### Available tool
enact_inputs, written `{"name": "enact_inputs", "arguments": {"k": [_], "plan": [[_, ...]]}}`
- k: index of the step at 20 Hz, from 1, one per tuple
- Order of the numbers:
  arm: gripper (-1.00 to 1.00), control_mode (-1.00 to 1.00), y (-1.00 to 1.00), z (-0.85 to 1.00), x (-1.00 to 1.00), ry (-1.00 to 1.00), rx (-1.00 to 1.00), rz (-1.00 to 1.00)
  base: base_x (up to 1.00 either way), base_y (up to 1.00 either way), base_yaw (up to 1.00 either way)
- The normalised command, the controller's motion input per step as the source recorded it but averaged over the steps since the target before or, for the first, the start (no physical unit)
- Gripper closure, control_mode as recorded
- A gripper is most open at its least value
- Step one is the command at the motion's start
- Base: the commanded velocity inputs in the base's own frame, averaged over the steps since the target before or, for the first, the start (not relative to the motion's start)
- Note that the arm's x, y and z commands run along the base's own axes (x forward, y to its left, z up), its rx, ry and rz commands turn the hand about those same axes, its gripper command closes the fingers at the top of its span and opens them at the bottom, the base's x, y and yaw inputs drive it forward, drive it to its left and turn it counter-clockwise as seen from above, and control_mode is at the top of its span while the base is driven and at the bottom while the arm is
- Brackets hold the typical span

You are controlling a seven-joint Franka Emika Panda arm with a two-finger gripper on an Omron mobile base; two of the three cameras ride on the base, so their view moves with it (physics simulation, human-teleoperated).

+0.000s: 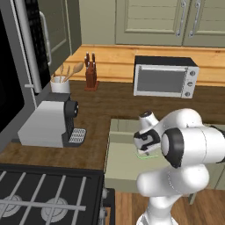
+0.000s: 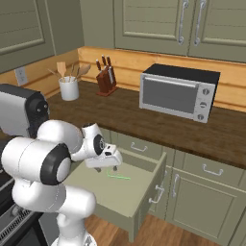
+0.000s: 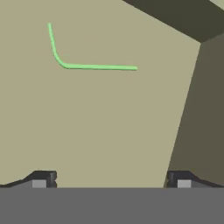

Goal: Take a straw from the drawer in front and place it inside the glass cup on the dining counter.

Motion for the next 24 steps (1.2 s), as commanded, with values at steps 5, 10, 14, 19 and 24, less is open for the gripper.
{"name": "enact_inputs", "arguments": {"k": [5,10,14,19,24], "plan": [[-1.00,-1.00,0.20,-0.19,0.42,0.07,0.08,0.15,0.00,0.00,0.00],[-1.00,-1.00,0.19,-0.34,0.40,0.06,0.08,0.13,0.00,0.00,0.00],[-1.00,-1.00,0.07,-0.38,0.46,0.05,0.06,0.12,0.00,0.00,0.00],[-1.00,-1.00,0.02,-0.47,0.31,0.04,0.05,0.11,0.00,0.00,0.00],[-1.00,-1.00,0.01,-0.48,0.29,0.02,0.03,0.09,0.00,0.00,0.00]]}}
